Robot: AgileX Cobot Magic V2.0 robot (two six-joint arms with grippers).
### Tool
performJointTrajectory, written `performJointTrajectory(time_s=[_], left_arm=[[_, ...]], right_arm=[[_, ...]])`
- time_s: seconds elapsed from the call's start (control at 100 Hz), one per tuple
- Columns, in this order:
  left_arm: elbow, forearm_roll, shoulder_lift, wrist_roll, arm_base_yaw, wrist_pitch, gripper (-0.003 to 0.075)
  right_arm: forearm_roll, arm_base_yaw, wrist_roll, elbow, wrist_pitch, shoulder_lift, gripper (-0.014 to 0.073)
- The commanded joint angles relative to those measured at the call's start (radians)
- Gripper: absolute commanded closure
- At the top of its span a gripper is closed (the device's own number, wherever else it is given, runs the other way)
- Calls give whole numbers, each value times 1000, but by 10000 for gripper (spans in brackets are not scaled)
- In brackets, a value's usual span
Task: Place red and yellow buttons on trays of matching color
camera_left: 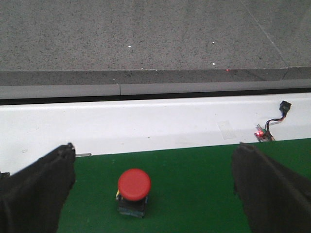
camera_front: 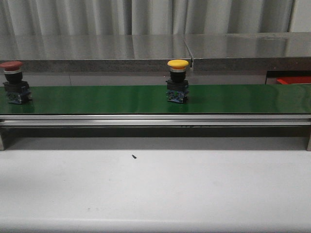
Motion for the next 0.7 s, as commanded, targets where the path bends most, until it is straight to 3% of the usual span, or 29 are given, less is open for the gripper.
performJointTrajectory(time_s=[0.0, 0.21, 0.33, 0.45, 0.65, 0.69], left_arm=[[106, -33, -134, 10, -33, -121, 92], [363, -51, -344, 10, -55, -153, 98], [481, -51, -452, 10, -55, -171, 174], [564, -51, -550, 10, -55, -195, 345], [614, -51, -646, 10, -55, -207, 733], [614, -51, -648, 10, -55, -210, 737]], right_arm=[[14, 1, -5, -27, -62, -1, 662], [14, 1, -5, -27, -62, -1, 662], [7, 1, -10, -28, -75, -1, 662], [8, 1, -10, -29, -141, -1, 662], [8, 1, -10, -29, -160, -1, 662], [8, 1, -10, -29, -160, -1, 662]])
